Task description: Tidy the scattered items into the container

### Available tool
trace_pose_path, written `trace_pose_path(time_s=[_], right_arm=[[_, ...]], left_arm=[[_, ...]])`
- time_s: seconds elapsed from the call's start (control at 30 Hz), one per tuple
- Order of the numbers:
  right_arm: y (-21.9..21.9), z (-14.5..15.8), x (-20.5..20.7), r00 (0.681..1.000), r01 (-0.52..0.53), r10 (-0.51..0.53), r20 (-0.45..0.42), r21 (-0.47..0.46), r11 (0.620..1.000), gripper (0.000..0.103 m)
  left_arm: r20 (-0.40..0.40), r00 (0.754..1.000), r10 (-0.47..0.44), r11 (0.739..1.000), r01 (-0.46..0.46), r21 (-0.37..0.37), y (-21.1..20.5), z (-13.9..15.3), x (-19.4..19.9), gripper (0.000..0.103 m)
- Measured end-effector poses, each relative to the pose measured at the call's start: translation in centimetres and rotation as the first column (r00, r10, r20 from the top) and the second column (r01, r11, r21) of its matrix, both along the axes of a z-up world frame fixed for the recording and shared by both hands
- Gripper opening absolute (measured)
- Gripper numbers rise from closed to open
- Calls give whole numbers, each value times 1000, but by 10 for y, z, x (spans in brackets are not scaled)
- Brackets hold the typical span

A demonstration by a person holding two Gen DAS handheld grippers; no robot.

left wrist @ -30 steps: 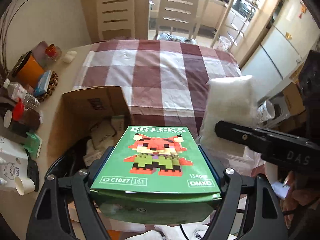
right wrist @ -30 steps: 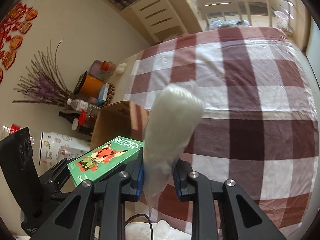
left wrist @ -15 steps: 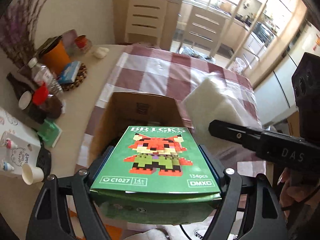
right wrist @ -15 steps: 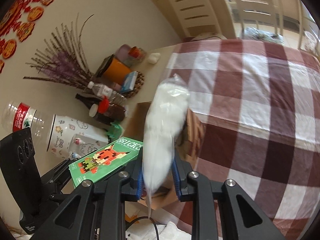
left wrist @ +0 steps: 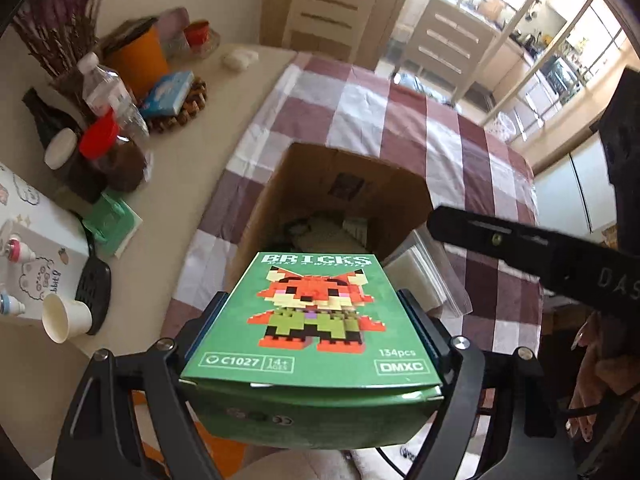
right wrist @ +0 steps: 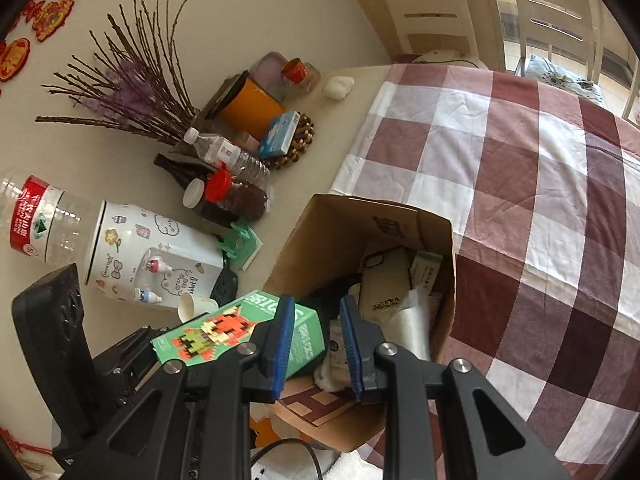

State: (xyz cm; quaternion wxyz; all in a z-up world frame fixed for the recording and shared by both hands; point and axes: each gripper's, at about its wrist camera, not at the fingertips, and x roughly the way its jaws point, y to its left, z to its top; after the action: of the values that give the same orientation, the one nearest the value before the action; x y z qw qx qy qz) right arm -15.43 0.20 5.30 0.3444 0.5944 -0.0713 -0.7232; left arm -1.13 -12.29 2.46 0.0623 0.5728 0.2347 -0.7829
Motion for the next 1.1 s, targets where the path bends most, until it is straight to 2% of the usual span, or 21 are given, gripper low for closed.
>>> trace_pose_path(time_s=[0.13, 0.47, 0.63, 0.73, 0.83, 0.9, 0.93, 1.1], right_arm=[[3, 0, -6, 1000, 19, -19, -2, 39, 999, 32], [19, -8, -14, 997, 66, -69, 33, 83, 994, 37], [20, -5, -9, 997, 68, -73, 24, 158, 985, 44], [20, -1, -2, 997, 78, -78, -9, 230, 970, 48], [21, 2, 9, 994, 99, -80, -68, 333, 938, 52], [23, 1, 14, 992, 112, -84, -91, 381, 918, 54], [25, 1, 18, 991, 121, -89, -99, 399, 909, 54], [31, -3, 33, 987, 154, -117, -107, 455, 877, 55]], left_arm=[[25, 1000, -4, 1000, 4, 0, 3, -2, -6, 90], [56, 998, -8, 1000, 8, -3, 2, -2, -17, 91], [92, 996, -8, 1000, 8, 5, 6, -3, -20, 91], [127, 992, -23, 1000, 23, 0, 8, -3, -20, 91], [142, 989, -37, 999, 36, 8, 8, -1, -18, 92], [142, 989, -43, 999, 38, 35, 7, 0, -16, 99], [143, 989, -46, 998, 40, 49, 7, 0, -15, 103], [186, 982, -45, 999, 40, 33, 7, 0, -11, 103]])
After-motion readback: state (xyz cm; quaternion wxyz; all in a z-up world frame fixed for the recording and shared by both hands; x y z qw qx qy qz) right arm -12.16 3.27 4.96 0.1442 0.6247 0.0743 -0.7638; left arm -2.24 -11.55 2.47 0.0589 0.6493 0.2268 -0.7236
